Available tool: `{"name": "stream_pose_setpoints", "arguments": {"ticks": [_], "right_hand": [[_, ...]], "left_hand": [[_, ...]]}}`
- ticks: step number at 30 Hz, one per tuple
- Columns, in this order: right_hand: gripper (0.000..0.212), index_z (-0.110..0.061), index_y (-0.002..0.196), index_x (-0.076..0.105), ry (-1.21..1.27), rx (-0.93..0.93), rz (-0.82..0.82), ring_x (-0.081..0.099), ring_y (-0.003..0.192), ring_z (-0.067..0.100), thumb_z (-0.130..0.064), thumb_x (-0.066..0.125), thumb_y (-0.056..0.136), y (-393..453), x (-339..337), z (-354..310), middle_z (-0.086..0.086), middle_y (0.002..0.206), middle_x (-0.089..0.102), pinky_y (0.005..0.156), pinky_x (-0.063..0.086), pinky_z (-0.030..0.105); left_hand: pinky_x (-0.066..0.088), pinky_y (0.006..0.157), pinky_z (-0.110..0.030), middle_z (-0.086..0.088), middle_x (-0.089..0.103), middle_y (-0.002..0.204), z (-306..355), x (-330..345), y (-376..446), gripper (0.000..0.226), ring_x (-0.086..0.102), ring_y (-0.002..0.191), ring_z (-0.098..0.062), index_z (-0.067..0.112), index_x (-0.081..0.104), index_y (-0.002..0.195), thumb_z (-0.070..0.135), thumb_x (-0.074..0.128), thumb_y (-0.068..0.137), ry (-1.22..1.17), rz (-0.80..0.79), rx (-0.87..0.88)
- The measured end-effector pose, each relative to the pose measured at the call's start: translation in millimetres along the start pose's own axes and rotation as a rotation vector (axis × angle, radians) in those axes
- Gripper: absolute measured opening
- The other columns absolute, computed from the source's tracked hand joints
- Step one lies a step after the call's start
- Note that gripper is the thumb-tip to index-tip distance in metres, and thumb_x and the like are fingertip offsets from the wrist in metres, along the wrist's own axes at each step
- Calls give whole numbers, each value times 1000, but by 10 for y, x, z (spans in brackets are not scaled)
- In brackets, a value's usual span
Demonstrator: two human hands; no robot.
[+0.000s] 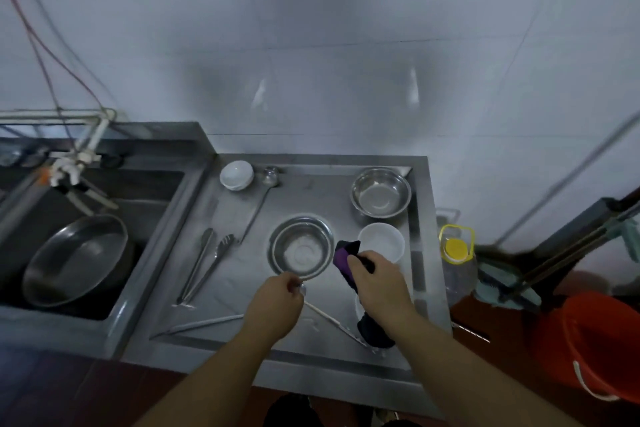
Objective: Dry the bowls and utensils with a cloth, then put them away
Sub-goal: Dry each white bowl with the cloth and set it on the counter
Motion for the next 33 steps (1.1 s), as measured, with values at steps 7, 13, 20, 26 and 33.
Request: {"name": "stream_pose_setpoints", "arguments": {"ticks": [7,13,20,26,33], "right_hand": [[9,-39,100,59,-189,-108,-82,56,82,-2,-44,53,103,298,702,-441,-18,88,63,66,36,18],[14,-40,92,62,-233,-80,-60,57,73,-6,-46,53,101,693,1450,-740,-21,80,62,59,35,14],[26,-30,81,62,-267,45,-13,62,70,14,-40,53,103,1243,2488,-1007,-6,73,64,57,37,27],[15,-32,96,63,-294,70,22,59,75,3,-43,54,102,1522,3099,-1167,-11,84,65,58,38,24],[31,-21,118,69,-371,69,2,64,86,18,-43,53,104,1968,3456,-1230,4,101,68,72,50,35]], "left_hand": [[54,88,-33,0,63,131,-597,-519,273,39,65,97,-18,23,60,140,29,59,102,85,-15,-33],[52,90,-28,-1,62,139,-1251,-911,963,44,65,106,-16,24,58,145,31,58,102,104,-49,-18],[54,83,-33,-6,65,133,-1887,-1348,1908,39,66,101,-21,20,63,138,26,55,100,195,-179,49],[48,82,-28,-5,64,136,-2286,-1621,2548,43,65,114,-23,22,62,141,22,58,98,232,-220,56],[53,83,-31,-5,66,132,-2444,-1674,3251,37,67,108,-25,22,64,136,26,57,100,252,-229,67]]}}
Point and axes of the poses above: each hand's wrist, its own y-axis towards the middle knuckle, its own x-axis out of the palm, z = x × y, the point moved 5 cm from there along y, towards the middle knuckle
